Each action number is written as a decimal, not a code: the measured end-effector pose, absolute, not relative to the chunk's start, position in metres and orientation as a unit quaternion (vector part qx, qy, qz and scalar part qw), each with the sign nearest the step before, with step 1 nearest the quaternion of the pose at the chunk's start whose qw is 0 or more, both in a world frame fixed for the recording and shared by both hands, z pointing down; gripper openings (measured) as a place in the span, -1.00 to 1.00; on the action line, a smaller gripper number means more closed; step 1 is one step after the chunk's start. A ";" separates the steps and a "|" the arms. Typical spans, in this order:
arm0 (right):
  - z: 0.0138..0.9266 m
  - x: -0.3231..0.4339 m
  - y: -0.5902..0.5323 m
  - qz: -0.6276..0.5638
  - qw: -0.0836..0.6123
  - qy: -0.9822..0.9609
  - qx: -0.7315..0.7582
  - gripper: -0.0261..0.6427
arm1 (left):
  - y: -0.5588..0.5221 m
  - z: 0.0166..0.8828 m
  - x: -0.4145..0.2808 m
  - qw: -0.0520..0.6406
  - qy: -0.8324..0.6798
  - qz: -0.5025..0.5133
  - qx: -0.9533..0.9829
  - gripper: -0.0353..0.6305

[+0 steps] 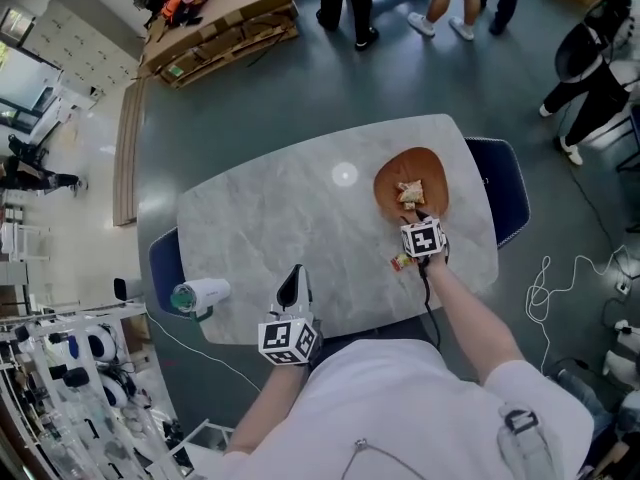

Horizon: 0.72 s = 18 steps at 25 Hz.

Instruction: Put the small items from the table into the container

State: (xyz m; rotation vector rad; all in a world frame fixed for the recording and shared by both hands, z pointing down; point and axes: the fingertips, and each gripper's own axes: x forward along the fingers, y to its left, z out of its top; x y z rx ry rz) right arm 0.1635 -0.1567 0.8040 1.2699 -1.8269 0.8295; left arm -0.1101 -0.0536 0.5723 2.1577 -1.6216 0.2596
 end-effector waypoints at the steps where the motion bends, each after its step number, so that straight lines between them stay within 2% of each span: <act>1: 0.791 0.162 -0.156 0.322 0.359 -0.719 0.501 -0.27 | -0.052 0.569 -0.110 0.210 -0.583 0.091 0.780 -0.88; 9: 0.646 0.120 -0.148 0.265 0.191 -0.801 0.502 -0.27 | -0.053 0.534 -0.106 0.175 -0.577 0.060 0.795 -0.88; 15: 0.538 0.079 -0.128 0.202 0.087 -0.853 0.473 -0.36 | -0.053 0.501 -0.095 0.151 -0.558 0.012 0.816 -0.88; 18: 0.494 0.065 -0.112 0.167 0.044 -0.872 0.459 -0.48 | -0.048 0.486 -0.094 0.141 -0.553 -0.001 0.822 -0.88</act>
